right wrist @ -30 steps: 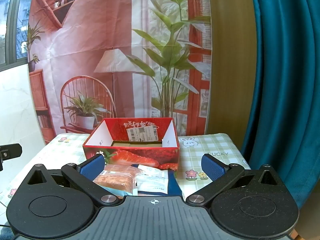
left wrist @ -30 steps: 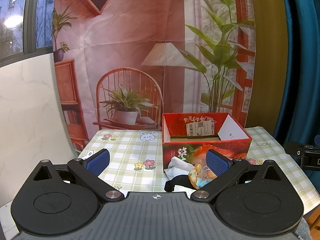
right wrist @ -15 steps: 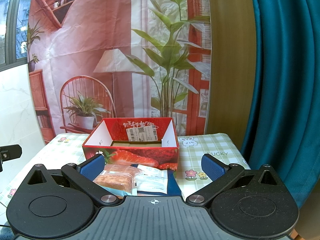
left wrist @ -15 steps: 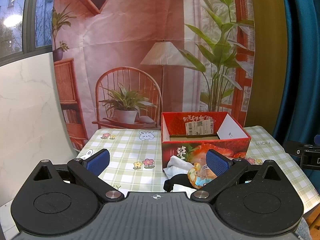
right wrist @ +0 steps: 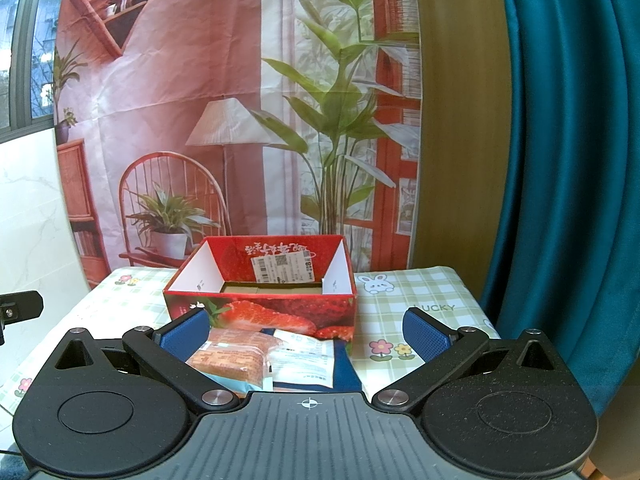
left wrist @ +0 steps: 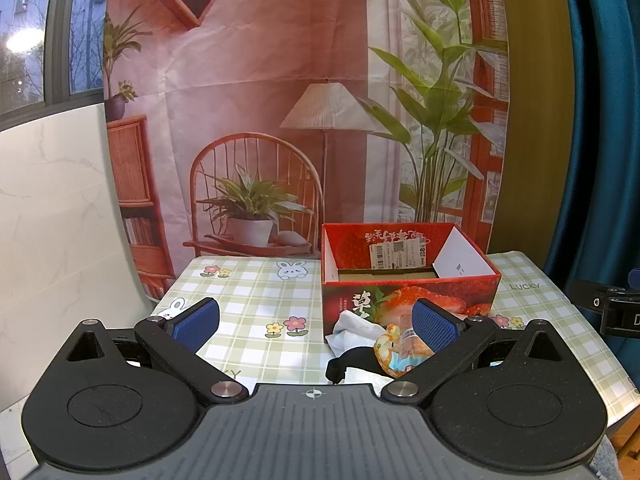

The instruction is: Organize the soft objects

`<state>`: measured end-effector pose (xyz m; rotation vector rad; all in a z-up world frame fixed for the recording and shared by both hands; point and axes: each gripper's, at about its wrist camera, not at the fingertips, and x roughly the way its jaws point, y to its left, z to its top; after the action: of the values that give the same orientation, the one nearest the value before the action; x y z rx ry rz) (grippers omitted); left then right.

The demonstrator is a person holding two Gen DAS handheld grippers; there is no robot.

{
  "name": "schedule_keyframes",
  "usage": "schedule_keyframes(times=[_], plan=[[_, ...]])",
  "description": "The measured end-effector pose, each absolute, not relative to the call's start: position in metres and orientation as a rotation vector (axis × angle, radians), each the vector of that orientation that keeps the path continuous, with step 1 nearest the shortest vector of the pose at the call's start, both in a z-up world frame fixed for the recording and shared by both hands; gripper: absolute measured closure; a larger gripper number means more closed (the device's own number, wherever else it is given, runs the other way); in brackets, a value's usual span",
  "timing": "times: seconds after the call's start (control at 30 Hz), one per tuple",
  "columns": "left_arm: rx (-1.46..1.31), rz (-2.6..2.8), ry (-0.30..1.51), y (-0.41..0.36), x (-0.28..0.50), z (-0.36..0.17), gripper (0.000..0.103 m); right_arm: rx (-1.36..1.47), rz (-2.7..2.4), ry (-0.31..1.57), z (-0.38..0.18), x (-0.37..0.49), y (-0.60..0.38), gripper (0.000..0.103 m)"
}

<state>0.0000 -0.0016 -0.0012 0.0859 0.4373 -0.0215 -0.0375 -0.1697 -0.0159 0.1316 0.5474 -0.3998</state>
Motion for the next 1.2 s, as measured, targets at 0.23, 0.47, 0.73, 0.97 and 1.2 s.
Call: schedule_keyframes(times=[0.23,0.47,0.73,0.97,1.2], plan=[[0.079,-0.026,0.45,-0.003,0.0,-0.003,0.0,0.131,-0.4,0.548,-0.016,-0.038,-0.17,0.0],[0.068,-0.026,0.469,-0.006,-0.001,-0.006,0.0,0.133,-0.397,0.545,-0.015,-0.038,-0.167,0.0],[0.051,-0.019,0.506,-0.002,0.007,-0.018,0.0,0.158,-0.363,0.494,-0.025,-0.041,-0.176,0.0],[-0.004,-0.02,0.506,0.001,0.022,-0.039,0.0,0.191,-0.347,0.476,-0.056,-0.043,-0.184,0.0],[0.069,-0.015,0.523,-0.001,0.042,-0.072,0.0,0.24,-0.33,0.519,-0.094,-0.034,-0.19,0.0]])
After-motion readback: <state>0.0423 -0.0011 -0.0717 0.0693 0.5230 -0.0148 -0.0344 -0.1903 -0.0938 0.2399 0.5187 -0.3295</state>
